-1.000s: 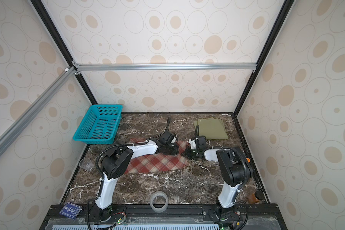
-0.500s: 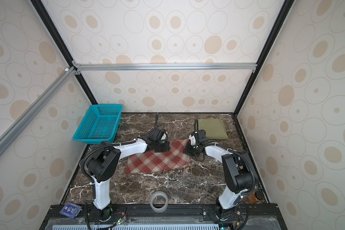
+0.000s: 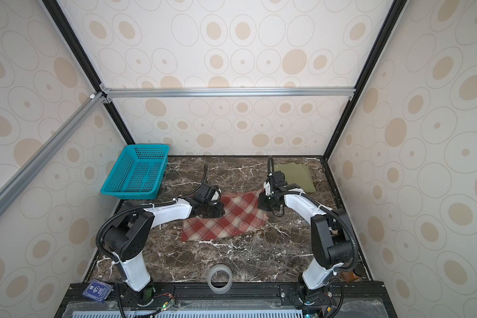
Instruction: Fold and stack the skirts
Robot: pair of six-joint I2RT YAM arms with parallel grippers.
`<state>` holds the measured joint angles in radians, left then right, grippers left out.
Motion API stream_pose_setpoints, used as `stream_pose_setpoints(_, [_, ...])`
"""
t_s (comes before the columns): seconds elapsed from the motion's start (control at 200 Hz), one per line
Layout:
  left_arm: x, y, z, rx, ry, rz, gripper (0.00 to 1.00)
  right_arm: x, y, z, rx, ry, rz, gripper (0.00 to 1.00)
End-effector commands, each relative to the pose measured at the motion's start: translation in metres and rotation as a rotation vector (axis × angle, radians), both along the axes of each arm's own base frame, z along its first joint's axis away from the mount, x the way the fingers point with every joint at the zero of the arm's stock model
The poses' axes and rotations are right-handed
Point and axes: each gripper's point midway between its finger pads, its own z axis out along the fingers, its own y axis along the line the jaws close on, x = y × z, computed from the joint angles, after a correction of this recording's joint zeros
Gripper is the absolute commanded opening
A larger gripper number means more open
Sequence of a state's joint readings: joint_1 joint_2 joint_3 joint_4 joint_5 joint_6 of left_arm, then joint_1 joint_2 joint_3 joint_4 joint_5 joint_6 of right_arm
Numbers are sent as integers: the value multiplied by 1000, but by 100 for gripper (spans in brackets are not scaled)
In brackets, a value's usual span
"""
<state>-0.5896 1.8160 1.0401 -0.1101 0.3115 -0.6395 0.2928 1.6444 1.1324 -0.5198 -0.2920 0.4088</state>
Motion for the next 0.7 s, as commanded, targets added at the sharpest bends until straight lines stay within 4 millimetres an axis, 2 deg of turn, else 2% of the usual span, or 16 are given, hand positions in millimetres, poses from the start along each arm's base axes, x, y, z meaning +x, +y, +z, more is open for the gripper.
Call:
stream_pose_setpoints(0.0, [-1,-14,17,-61,-51,-31,3,-2,-12,23,-62,-24,-3,0])
stream_pose_setpoints(0.14, [-11,-29,7,-91,-36,-55,4,-1,-13,37,-77,-33,-1,0])
stream_pose_setpoints(0.35, [-16,-45,-9,-129,-20,-64,3,-1,-14,51,-112,-36,2,0])
stream_pose_setpoints(0.695, [-27,-68,-42,-188,34,-61,3,-1,4,79,-172,-58,44,0])
